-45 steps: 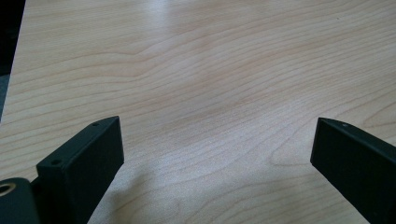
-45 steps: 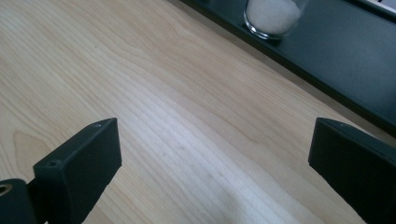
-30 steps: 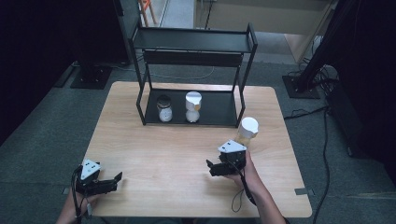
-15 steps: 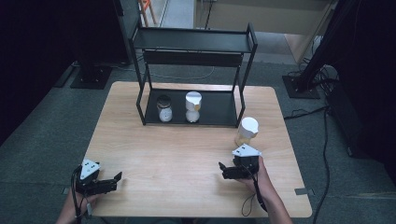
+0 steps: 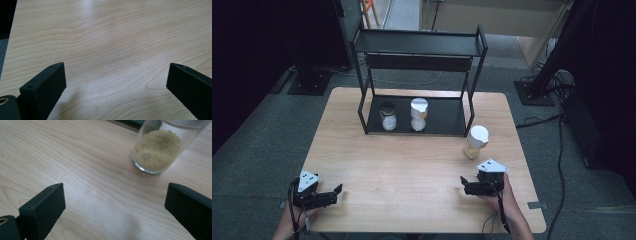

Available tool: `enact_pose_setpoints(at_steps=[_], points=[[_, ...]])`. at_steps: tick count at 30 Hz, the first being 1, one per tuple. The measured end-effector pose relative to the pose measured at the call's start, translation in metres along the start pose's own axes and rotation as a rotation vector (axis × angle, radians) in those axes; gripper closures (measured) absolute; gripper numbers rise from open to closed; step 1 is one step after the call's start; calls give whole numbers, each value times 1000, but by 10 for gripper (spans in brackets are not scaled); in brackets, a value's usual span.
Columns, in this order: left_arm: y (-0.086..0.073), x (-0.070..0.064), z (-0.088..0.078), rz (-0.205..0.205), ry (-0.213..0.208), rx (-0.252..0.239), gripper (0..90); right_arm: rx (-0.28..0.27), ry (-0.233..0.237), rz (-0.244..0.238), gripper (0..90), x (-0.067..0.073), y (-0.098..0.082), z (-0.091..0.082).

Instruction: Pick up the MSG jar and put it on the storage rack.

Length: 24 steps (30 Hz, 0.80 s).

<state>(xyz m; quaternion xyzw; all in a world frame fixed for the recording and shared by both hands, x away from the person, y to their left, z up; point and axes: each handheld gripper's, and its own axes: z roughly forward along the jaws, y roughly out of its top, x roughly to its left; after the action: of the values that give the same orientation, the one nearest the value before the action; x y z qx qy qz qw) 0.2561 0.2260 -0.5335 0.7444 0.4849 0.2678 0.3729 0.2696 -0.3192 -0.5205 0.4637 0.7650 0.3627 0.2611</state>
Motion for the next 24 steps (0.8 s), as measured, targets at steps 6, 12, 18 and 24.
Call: enact_pose_setpoints(at_steps=[6, 12, 18, 24], points=[[0, 0, 0, 1, 6, 2, 29, 6, -29, 29, 27, -13, -12, -7], [0, -1, 0, 1, 11, 2, 29, 8, -49, 48, 27, -26, -24, -15], [0, -1, 0, -1, 14, 3, 29, 5, -65, 70, 27, -36, -32, -23], [0, -1, 0, -1, 15, 4, 29, 3, -80, 75, 27, -47, -40, -32]])
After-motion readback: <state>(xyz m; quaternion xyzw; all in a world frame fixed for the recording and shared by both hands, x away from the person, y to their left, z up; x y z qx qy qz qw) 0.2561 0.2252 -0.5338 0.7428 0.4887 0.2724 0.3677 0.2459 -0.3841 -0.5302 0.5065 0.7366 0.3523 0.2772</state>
